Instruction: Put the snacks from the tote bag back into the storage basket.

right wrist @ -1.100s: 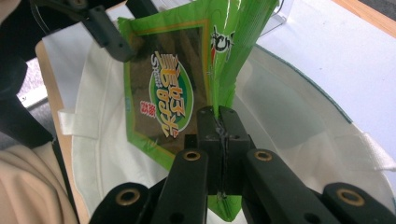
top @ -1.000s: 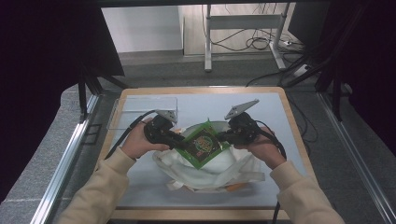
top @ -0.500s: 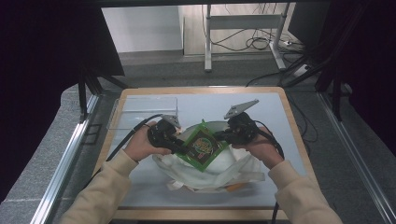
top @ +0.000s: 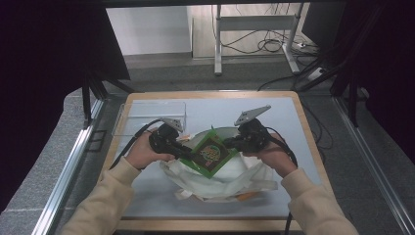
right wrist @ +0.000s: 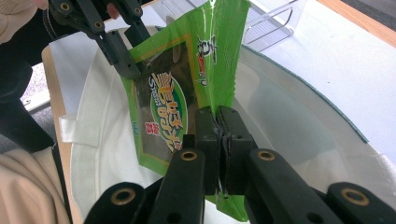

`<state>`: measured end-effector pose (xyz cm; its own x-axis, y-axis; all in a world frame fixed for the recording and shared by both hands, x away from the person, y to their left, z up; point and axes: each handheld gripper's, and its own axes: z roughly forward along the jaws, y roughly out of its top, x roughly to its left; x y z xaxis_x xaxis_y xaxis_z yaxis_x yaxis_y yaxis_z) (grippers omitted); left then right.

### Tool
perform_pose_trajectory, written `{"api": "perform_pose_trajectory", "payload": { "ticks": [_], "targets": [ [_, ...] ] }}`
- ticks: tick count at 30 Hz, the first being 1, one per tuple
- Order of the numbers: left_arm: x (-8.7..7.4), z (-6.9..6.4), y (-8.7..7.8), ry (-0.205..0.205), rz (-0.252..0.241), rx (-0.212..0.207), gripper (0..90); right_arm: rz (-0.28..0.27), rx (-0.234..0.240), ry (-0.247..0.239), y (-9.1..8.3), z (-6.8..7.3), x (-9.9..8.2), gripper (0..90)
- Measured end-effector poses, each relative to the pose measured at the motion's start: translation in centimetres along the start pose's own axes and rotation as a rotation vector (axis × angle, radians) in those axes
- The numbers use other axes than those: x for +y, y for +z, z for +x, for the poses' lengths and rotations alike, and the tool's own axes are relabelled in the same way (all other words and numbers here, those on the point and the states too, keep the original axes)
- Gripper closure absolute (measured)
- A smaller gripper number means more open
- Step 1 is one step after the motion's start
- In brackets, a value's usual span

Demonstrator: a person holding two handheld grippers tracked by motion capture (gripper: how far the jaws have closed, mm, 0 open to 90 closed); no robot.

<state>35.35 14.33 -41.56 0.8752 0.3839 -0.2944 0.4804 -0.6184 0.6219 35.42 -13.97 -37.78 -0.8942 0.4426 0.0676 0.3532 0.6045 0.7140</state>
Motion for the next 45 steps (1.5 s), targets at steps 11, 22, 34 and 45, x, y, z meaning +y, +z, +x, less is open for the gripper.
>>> {"api": "perform_pose_trajectory", "payload": {
  "ticks": [11, 22, 34, 45],
  "targets": [
    [-0.3, -0.2, -0.7, 0.002, -0.032, 0.017, 74.0, -0.029, 0.002, 0.016, -0.4, 0.1, -0.2, 63.8],
    [-1.3, -0.2, -1.7, -0.023, -0.089, 0.061, 74.0, -0.101, -0.074, 0.109, -2.2, 0.0, -1.6, 41.6],
    [-1.9, -1.0, -2.3, -0.012, -0.15, 0.101, 74.0, -0.089, -0.101, 0.208, -1.5, 0.2, -4.0, 34.6],
    [-3.0, -1.2, -2.3, -0.025, -0.191, 0.107, 73.9, -0.078, -0.066, 0.225, 0.0, 1.2, -4.6, 32.0]
  ]
}}
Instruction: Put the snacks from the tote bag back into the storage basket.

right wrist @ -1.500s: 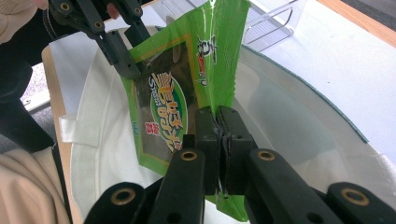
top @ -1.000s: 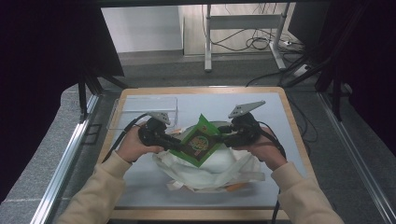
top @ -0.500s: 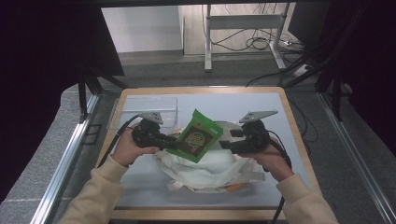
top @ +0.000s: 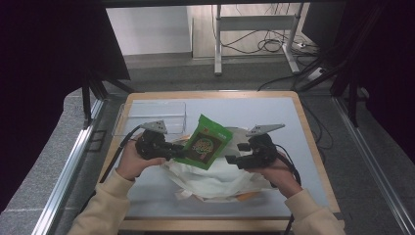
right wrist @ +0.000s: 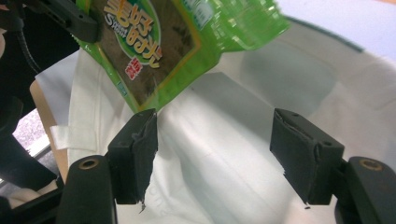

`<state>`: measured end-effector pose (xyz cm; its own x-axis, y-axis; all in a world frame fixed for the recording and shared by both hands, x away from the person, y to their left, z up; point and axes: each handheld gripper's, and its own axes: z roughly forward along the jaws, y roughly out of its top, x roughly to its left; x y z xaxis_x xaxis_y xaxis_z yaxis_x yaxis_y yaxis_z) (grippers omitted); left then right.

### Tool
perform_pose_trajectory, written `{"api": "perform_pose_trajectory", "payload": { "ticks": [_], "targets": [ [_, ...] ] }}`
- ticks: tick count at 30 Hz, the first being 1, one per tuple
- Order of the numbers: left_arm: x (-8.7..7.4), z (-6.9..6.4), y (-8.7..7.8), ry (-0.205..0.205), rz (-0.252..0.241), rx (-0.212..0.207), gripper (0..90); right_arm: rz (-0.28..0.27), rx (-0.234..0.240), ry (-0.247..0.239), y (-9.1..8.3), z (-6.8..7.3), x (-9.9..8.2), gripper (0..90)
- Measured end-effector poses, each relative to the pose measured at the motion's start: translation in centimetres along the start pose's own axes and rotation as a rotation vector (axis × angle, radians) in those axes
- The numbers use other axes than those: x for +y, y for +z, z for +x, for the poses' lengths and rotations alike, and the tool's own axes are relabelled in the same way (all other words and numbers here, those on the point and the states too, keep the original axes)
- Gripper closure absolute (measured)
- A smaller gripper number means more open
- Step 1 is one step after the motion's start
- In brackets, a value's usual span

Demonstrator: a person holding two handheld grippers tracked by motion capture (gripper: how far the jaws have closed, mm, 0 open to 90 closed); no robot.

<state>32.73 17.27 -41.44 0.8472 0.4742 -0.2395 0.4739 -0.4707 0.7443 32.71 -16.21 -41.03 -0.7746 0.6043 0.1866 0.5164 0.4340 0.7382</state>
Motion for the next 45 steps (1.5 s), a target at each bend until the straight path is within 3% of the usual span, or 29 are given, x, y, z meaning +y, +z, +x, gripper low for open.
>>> {"api": "perform_pose_trajectory", "payload": {
  "ticks": [7, 17, 29, 32, 35, 45],
  "targets": [
    [-0.6, -0.2, 0.0, -0.022, -0.047, -0.012, 73.8, 0.008, 0.028, 0.005, 1.1, 0.6, 0.0, 31.6],
    [-0.7, -0.6, -0.1, -0.025, -0.078, -0.005, 73.8, 0.006, 0.072, 0.004, 2.6, 1.6, -0.1, 31.6],
    [-0.6, -0.8, 0.2, -0.026, -0.103, -0.037, 73.7, -0.011, 0.126, -0.006, 5.1, 2.5, -0.1, 33.7],
    [-0.6, -0.8, 0.3, -0.024, -0.111, -0.046, 73.7, -0.027, 0.15, -0.002, 5.5, 2.4, -0.1, 37.0],
    [-0.6, -0.8, 0.4, -0.022, -0.109, -0.046, 73.6, -0.055, 0.187, 0.001, 5.8, 2.2, -0.1, 45.9],
    [-0.9, -0.4, 0.5, -0.011, -0.105, -0.056, 72.4, -0.083, 0.218, -0.014, 5.2, 1.7, -0.1, 58.7]
  ]
}}
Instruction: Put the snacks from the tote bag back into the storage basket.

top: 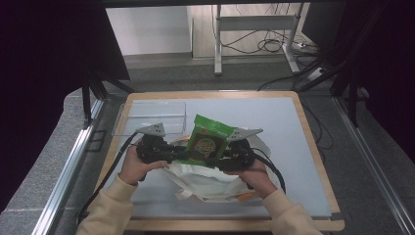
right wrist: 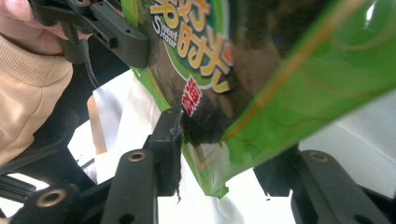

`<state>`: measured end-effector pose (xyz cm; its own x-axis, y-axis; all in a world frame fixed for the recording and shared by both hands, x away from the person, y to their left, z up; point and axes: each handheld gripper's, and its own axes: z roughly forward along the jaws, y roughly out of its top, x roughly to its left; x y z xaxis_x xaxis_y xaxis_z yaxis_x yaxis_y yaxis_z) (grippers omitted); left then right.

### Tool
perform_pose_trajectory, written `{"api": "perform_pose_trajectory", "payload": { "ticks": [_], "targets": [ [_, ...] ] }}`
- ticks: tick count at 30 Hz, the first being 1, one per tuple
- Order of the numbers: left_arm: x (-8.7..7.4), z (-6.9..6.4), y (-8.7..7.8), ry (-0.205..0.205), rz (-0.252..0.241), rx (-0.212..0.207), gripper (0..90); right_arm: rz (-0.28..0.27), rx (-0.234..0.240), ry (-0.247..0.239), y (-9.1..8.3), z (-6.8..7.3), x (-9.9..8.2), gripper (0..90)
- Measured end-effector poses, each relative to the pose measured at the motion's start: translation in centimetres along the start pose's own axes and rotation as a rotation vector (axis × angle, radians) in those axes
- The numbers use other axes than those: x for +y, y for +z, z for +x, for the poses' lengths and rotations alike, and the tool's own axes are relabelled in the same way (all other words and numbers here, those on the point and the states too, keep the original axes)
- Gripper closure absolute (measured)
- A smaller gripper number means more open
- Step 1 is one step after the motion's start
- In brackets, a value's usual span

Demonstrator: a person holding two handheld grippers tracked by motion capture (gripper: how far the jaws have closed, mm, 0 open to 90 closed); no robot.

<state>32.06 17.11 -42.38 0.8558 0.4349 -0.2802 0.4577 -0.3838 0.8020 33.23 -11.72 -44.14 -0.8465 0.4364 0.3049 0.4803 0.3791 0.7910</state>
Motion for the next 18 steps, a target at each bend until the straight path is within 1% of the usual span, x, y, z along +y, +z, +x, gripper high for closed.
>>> {"api": "perform_pose_trajectory", "payload": {
  "ticks": [2, 4, 6, 8, 9, 10, 12, 14, 15, 16, 17, 18],
  "targets": [
    [-0.1, 0.1, 0.1, 0.003, 0.005, 0.002, 71.6, 0.001, 0.014, 0.003, -0.1, -0.2, 0.0, 61.4],
    [-0.1, 0.1, 0.2, 0.01, 0.007, 0.003, 69.2, 0.003, 0.039, -0.007, -0.3, -0.3, -0.2, 66.0],
    [-0.2, 0.2, 0.2, 0.015, 0.005, 0.002, 68.4, 0.007, 0.046, -0.01, -0.4, -0.4, -0.2, 67.3],
    [-0.2, 0.3, 0.4, 0.02, 0.006, 0.022, 63.8, 0.009, 0.078, -0.017, -0.6, -0.4, -0.3, 71.0],
    [-0.2, 0.3, 0.4, 0.015, 0.008, 0.031, 61.5, 0.009, 0.074, -0.025, -0.6, -0.4, -0.2, 71.4],
    [-0.2, 0.3, 0.4, 0.015, 0.008, 0.031, 58.3, 0.016, 0.061, -0.032, -0.8, -0.3, -0.2, 71.5],
    [-0.3, 0.5, 0.2, -0.003, 0.007, 0.044, 54.9, 0.029, 0.045, -0.037, -1.1, -0.5, -0.2, 71.7],
    [-0.3, 0.5, 0.1, 0.0, 0.008, 0.045, 52.3, 0.034, 0.04, -0.036, -1.3, -0.6, -0.2, 71.7],
    [-0.3, 0.5, 0.0, 0.007, 0.011, 0.061, 50.9, 0.055, 0.009, -0.053, -1.6, -0.7, -0.1, 71.8],
    [-0.3, 0.5, 0.0, 0.007, 0.011, 0.061, 49.6, 0.055, 0.009, -0.053, -1.6, -0.7, -0.1, 71.8],
    [-0.3, 0.5, -0.1, 0.006, 0.011, 0.066, 48.9, 0.069, -0.007, -0.06, -1.9, -0.9, -0.1, 71.8],
    [-0.3, 0.5, -0.1, 0.006, 0.011, 0.066, 48.2, 0.069, -0.007, -0.06, -1.9, -0.9, -0.1, 71.8]
  ]
}}
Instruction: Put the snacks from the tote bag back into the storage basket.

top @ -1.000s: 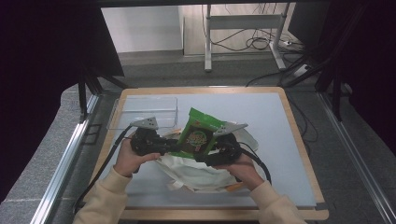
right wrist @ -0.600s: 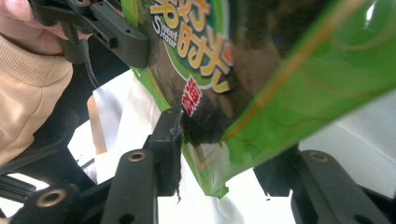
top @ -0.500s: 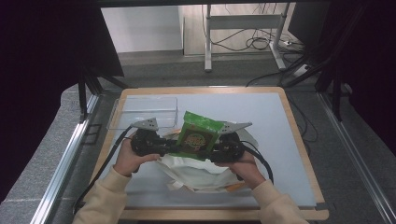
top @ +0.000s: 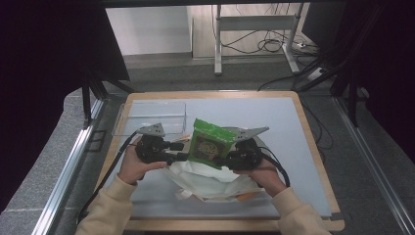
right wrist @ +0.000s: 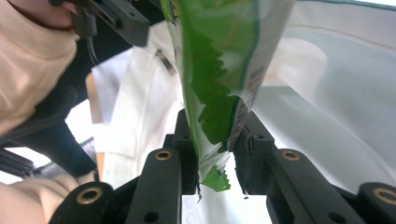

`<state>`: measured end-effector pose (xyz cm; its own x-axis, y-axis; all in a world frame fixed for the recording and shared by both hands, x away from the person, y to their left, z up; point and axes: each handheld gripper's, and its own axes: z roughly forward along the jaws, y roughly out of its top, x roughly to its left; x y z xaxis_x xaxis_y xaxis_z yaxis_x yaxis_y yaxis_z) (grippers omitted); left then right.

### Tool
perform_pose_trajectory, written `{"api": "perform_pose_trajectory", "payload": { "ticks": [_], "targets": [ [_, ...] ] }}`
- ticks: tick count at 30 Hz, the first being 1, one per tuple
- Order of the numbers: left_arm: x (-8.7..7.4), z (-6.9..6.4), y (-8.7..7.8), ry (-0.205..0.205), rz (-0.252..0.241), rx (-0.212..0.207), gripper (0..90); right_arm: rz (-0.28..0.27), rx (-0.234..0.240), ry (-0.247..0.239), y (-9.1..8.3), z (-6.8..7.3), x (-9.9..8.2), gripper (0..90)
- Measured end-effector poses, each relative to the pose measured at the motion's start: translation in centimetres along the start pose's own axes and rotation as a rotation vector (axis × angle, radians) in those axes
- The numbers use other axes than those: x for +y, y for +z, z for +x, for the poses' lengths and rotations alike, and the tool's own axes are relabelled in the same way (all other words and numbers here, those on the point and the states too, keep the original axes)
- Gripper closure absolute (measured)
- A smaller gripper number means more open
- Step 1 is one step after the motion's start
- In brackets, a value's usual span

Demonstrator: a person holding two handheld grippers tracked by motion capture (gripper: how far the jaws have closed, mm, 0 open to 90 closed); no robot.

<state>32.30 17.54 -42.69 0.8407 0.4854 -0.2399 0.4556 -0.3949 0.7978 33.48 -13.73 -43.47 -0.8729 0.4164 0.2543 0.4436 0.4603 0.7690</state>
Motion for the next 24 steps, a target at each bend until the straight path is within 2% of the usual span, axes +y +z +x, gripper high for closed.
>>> {"api": "perform_pose_trajectory", "payload": {
  "ticks": [4, 10, 11, 13, 15, 16, 24],
  "targets": [
    [0.1, -0.1, -0.1, -0.021, 0.0, 0.009, 44.3, 0.023, -0.034, -0.013, -0.7, -0.4, 0.0, 71.8],
    [0.3, -0.1, -0.3, -0.015, -0.001, 0.013, 39.8, 0.051, -0.062, -0.029, -1.2, -0.7, 0.0, 71.7],
    [0.3, -0.2, -0.4, -0.016, -0.01, 0.038, 39.2, 0.055, -0.066, -0.033, -1.2, -0.7, 0.1, 71.7],
    [0.3, -0.2, -0.5, -0.02, -0.014, 0.04, 38.9, 0.06, -0.068, -0.036, -1.2, -0.7, 0.1, 71.8],
    [0.3, -0.2, -0.6, -0.024, -0.017, 0.038, 38.5, 0.069, -0.074, -0.046, -1.2, -0.7, 0.2, 71.7],
    [0.4, -0.2, -0.6, -0.023, -0.015, 0.042, 38.4, 0.081, -0.084, -0.065, -1.1, -0.6, 0.3, 71.7],
    [0.4, 0.0, -1.0, -0.008, -0.003, 0.038, 37.9, 0.108, -0.075, -0.081, -0.7, -0.7, 0.6, 71.6]
  ]
}}
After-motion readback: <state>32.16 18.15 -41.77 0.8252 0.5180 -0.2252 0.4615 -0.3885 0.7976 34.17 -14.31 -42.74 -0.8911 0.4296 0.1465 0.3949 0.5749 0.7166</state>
